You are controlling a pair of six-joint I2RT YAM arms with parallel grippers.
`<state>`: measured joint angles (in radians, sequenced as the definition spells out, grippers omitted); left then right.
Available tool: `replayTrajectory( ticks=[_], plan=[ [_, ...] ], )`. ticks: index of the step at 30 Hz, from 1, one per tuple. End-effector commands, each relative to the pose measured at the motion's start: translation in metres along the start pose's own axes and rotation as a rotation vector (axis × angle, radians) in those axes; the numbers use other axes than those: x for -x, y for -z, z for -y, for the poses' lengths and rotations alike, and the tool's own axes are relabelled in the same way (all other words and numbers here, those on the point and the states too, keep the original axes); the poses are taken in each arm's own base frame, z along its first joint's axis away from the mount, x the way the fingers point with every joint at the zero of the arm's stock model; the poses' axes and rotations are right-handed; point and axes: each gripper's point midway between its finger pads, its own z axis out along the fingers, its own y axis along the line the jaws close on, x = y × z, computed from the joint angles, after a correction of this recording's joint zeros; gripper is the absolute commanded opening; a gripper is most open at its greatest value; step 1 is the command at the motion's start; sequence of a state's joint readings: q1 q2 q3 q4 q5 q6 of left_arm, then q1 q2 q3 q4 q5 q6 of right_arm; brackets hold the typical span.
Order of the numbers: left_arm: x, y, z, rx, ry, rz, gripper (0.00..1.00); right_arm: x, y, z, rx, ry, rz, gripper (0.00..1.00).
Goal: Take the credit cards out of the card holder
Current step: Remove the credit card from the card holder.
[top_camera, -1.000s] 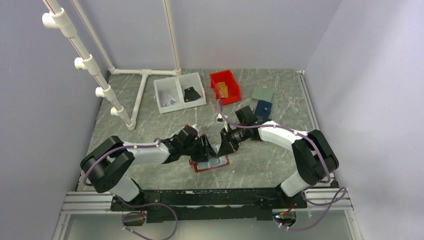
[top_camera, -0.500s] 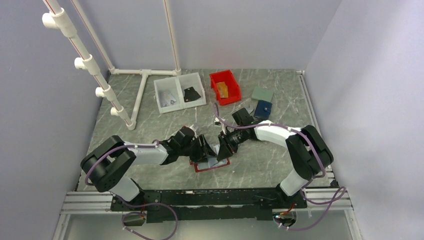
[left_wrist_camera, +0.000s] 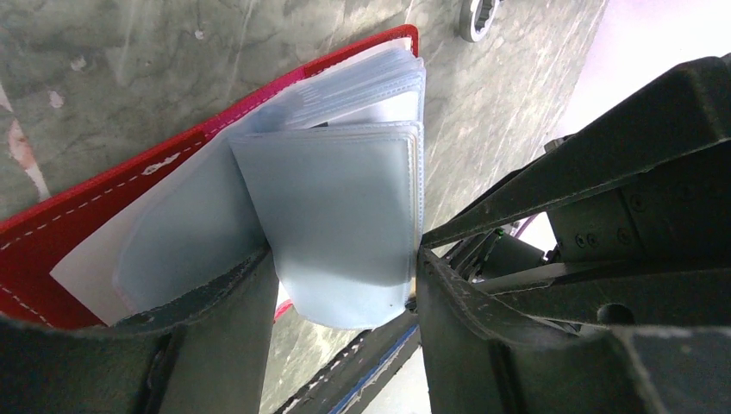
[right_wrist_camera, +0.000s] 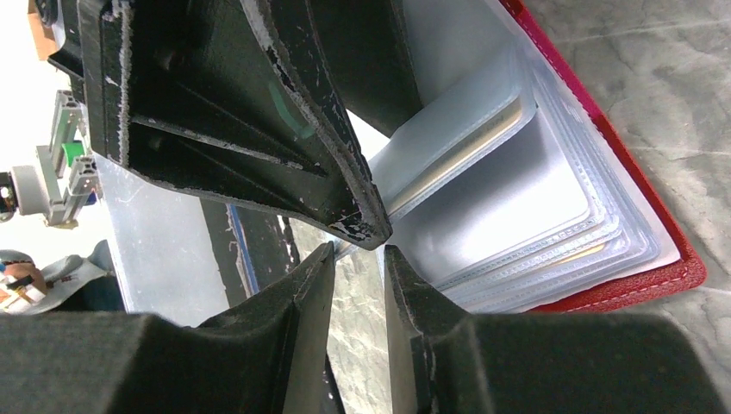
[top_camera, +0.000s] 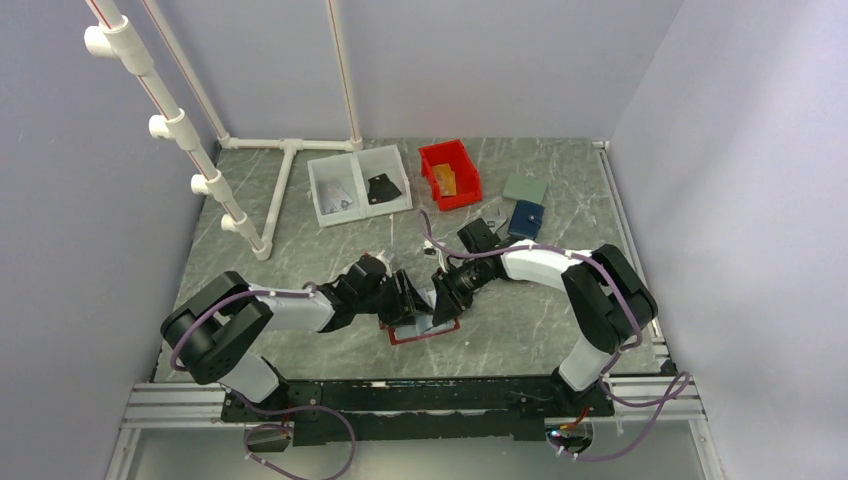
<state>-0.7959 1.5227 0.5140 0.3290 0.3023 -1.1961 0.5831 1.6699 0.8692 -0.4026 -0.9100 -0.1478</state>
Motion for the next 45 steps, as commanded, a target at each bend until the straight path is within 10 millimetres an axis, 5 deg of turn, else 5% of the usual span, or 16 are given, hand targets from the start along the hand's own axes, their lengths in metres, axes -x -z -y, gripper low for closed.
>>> replayTrajectory(
  ticks=[1, 25, 45],
  plan=[
    [0.0, 0.004, 0.004, -0.028, -0.003, 0.001, 0.49, 0.016, 0.001, 0.002, -0.017, 0.043, 0.026, 0.3],
    [-0.001, 0.014, 0.001, -0.032, -0.008, 0.013, 0.57, 0.017, 0.0, 0.003, -0.003, 0.031, 0.019, 0.36],
    [0.0, 0.018, 0.003, -0.031, -0.016, 0.018, 0.67, 0.023, -0.003, 0.007, -0.005, 0.01, 0.011, 0.23]
  ],
)
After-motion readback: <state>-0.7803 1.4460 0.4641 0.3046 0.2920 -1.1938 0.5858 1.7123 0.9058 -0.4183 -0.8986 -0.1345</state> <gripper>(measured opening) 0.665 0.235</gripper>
